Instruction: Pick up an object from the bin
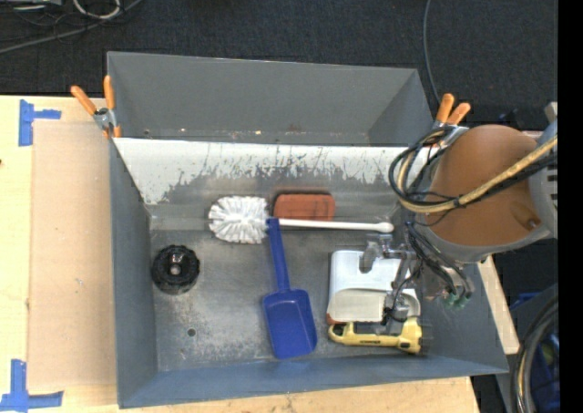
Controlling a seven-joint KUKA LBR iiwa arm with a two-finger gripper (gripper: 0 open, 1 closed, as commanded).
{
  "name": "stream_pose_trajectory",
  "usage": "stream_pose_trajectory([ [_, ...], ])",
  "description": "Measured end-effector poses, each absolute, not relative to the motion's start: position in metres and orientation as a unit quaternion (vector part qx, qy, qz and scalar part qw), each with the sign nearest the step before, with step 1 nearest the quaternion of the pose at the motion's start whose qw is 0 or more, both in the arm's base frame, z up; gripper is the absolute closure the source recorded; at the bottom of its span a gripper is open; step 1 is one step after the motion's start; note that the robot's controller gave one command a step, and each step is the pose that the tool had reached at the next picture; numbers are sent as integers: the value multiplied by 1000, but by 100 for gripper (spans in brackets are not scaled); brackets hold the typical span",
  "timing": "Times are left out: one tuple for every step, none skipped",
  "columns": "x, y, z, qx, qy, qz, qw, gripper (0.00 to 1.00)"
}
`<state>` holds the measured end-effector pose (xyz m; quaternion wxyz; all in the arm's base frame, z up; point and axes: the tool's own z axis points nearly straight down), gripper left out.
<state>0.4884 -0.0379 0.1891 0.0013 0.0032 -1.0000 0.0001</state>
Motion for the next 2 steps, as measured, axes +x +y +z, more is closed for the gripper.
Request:
stream_pose_trajectory([
  [488, -38, 189, 3, -1000, 0, 1, 0],
  [488, -40, 174, -9, -1000, 0, 2, 0],
])
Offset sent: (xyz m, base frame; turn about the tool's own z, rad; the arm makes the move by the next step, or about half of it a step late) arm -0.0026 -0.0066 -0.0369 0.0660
